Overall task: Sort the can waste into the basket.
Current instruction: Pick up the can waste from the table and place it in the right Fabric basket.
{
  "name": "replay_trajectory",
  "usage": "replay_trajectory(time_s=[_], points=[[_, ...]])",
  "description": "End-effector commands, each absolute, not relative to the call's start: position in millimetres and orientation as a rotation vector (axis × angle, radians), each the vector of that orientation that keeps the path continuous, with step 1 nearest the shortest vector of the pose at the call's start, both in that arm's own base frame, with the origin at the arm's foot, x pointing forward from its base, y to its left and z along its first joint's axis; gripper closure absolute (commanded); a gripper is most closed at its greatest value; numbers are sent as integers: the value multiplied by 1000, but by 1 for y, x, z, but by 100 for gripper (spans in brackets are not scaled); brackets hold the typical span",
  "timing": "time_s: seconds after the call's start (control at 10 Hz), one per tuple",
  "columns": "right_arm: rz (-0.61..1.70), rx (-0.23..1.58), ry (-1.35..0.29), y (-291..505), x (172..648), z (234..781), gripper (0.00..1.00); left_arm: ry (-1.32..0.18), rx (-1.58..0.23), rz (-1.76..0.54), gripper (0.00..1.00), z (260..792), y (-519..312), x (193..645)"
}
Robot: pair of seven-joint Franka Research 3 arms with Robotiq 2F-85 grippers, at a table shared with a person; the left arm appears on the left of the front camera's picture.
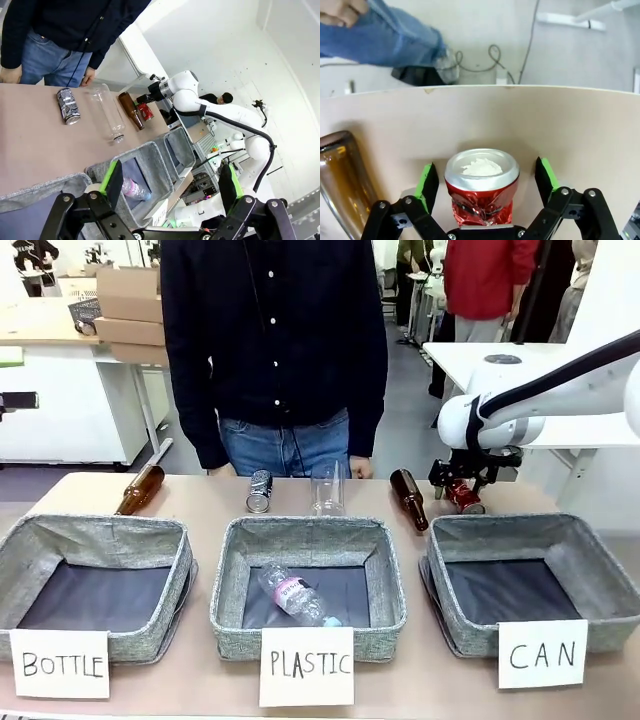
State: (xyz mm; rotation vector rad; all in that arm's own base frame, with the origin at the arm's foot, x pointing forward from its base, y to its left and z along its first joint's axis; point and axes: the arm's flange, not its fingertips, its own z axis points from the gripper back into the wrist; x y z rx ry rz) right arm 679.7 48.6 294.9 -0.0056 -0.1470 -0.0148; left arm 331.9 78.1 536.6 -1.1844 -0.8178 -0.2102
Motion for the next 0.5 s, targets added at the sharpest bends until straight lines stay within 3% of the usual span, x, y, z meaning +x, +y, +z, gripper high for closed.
replay_trajectory(time_s=[0.0,0.3,0.4], points=[[-37,-15,-155,52,679,305,0,-847,-1194,-226,0,537,77,333],[-48,-29,-152,49,676,305,0,-847,-1194,-226,0,537,77,333],[-48,-26,-149,48,675,306,20,-847,-1194,-226,0,537,77,333]])
